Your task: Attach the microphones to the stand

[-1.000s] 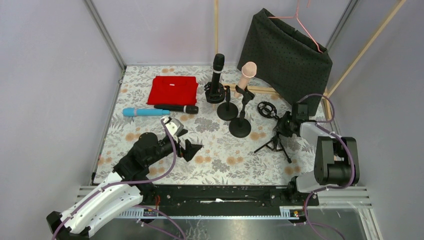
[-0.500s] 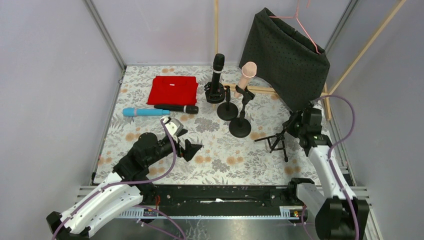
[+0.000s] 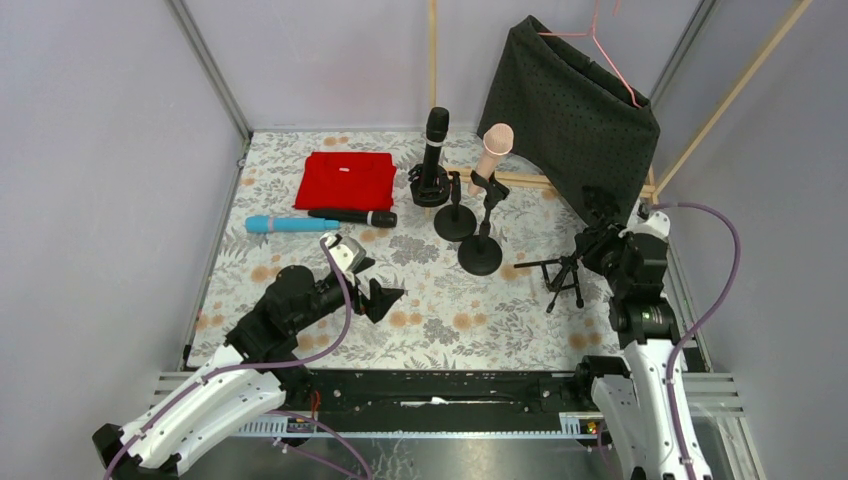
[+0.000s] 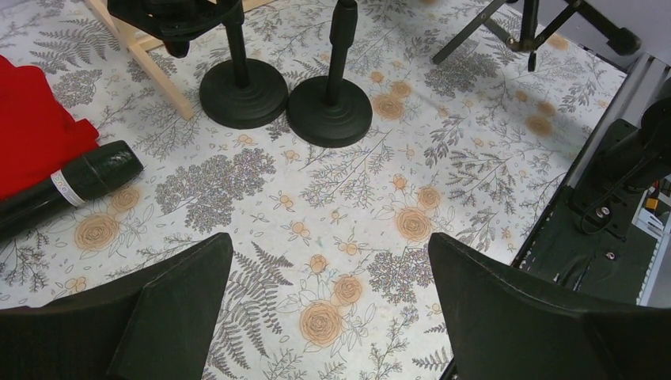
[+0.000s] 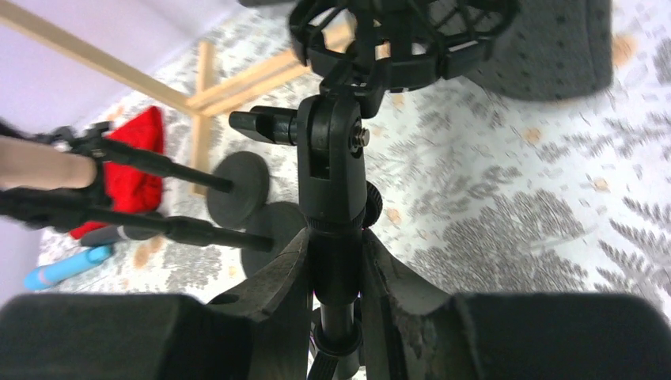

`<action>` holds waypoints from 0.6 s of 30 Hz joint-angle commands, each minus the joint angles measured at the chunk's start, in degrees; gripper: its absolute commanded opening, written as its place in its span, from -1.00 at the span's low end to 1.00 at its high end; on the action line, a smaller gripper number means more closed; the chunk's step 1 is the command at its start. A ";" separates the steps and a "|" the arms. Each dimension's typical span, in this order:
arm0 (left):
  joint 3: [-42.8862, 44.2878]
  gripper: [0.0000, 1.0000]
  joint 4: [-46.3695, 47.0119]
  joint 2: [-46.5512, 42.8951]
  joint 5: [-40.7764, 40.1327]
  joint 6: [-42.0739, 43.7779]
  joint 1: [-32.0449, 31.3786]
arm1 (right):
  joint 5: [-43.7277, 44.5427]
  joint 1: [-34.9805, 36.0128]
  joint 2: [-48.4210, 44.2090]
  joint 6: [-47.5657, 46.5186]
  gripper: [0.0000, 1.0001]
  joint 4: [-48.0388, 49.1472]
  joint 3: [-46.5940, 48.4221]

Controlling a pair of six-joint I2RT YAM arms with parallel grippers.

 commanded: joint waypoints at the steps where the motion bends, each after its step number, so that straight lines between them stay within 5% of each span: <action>1: 1.85 0.98 1.33 -0.15 -0.95 -0.26 -0.08 | -7.68 0.08 -6.76 -2.60 -1.00 11.17 0.14; 10: 1.77 0.97 1.03 -0.85 -3.58 -0.27 -0.07 | -21.41 0.09 -17.27 -6.46 -1.00 25.02 -9.69; 18: 1.93 0.97 0.81 -0.01 -3.65 -0.26 0.03 | -24.40 0.09 -23.92 -5.44 -1.00 32.23 -17.41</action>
